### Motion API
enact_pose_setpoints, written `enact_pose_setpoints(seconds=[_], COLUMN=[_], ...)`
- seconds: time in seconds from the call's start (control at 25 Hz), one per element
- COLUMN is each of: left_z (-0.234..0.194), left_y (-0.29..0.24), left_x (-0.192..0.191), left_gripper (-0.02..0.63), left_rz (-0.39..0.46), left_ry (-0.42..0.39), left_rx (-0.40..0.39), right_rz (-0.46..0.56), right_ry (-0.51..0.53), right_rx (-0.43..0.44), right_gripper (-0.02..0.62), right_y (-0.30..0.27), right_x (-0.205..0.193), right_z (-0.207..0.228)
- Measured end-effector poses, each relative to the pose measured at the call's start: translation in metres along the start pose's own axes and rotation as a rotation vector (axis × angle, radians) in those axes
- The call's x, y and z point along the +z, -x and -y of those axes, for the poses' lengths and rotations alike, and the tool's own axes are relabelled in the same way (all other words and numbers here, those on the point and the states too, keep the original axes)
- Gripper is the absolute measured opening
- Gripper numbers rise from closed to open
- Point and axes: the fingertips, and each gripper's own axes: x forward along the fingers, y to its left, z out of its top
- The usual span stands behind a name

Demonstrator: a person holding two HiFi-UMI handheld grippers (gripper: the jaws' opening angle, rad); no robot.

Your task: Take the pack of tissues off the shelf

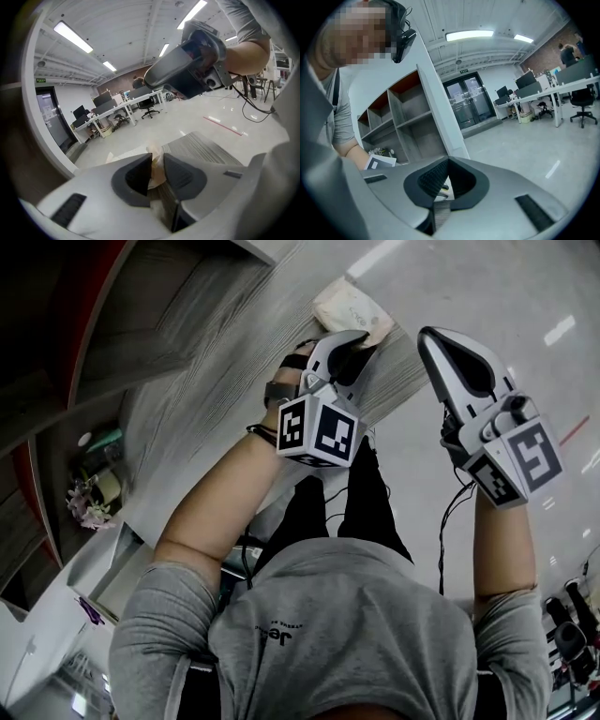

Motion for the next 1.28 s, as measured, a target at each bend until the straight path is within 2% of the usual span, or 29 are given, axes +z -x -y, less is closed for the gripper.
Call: enact_pose_setpoints(seconds=[0.44, 0.68, 0.96, 1.04, 1.12, 1.28], left_z=[0.002, 0.001, -0.002, -0.002, -0.004, -0.014], left_y=[-0.004, -0.004, -0.005, 0.000, 0.008, 0.027], left_x=[-0.007, -0.007, -0.007, -0.003, 0.006, 0.037], left_gripper=[0.114, 0.115, 0.101, 0.127, 0.201, 0.215], left_rz=[0.010, 0.009, -0.006, -0.002, 0.012, 0.056], left_ry=[0.049, 0.068, 0.138, 0.164, 0.186, 0.176], left_rx=[0.058, 0.053, 0.033, 0.022, 0.013, 0.026], right_rz=[-0.005, -0.005, 0.003, 0.012, 0.022, 0.043], right_ry=[-0.026, -0.025, -0.022, -0.018, -0.004, 0.004], right_rx=[0.006, 0.006, 0.005, 0.006, 0.007, 0.002], right_gripper=[0.008, 0.008, 0.009, 0.008, 0.008, 0.008], right_y=[0.005, 0.008, 0.014, 0.019, 0.022, 0.030], right_x=[-0.012, -0.009, 0.000, 0.009, 0.020, 0.043], right_z=[0.002, -0.003, -0.014, -0.019, -0.023, -0.028])
